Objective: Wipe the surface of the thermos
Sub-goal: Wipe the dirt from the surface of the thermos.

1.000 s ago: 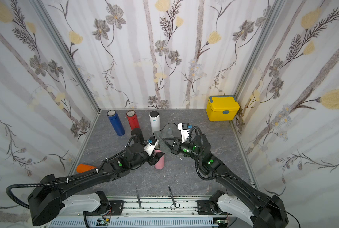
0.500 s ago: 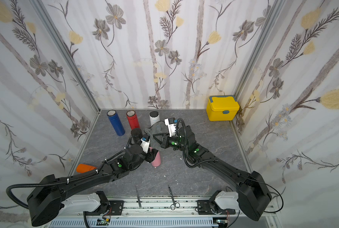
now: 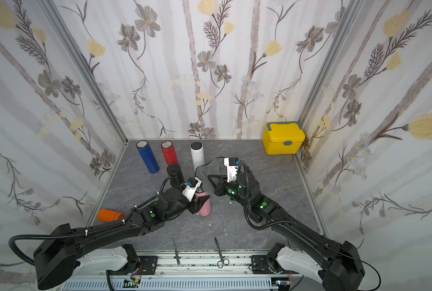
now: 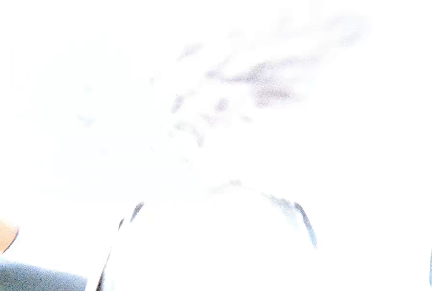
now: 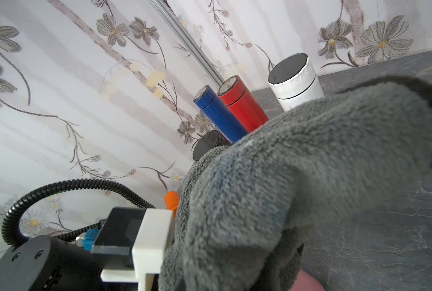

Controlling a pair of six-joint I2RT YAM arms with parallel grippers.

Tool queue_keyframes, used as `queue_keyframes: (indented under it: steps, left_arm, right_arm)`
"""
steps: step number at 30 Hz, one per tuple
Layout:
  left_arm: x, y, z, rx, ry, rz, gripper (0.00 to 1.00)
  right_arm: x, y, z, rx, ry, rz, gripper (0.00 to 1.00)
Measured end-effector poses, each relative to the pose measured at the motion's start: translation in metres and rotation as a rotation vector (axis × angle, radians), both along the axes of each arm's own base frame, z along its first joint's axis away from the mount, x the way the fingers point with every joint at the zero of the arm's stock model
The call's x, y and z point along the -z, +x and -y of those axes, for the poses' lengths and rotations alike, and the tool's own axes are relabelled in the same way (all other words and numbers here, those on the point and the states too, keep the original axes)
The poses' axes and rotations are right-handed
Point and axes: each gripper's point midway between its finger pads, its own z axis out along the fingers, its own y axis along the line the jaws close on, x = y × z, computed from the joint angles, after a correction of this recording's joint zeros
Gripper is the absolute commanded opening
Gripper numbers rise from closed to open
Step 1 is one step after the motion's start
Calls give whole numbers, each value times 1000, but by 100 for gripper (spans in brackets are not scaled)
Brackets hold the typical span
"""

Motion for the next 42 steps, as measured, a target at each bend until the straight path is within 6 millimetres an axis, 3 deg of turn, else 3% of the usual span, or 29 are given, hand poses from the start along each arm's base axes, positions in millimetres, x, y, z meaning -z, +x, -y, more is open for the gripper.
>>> queue_keyframes:
  steps: [5, 13, 18, 25, 29, 33, 37, 42]
  left_arm:
    - [3, -4, 8, 50, 8, -2, 0]
    - [8, -6, 12, 70, 14, -12, 0]
    - [8, -5, 13, 70, 17, -1, 0]
    - [8, 0, 18, 79, 16, 20, 0]
    - [8, 2, 17, 72, 11, 15, 0]
    - [8, 4, 16, 55, 2, 5, 0]
    - [8, 5, 19, 56, 5, 3, 0]
    - [8, 2, 23, 71, 5, 0, 0]
  right_arm:
    - [22, 1, -10, -36, -62, -65, 0]
    - [30, 13, -32, -90, -82, -78, 0]
    - [32, -2, -42, -156, -66, -43, 0]
    - [40, -46, -13, -197, -43, -26, 0]
    - [46, -58, 5, -182, -65, -48, 0]
    - [48, -42, 18, -121, -99, -78, 0]
    - [40, -8, 24, -21, -122, -72, 0]
    - [20, 16, 10, -7, -109, -44, 0]
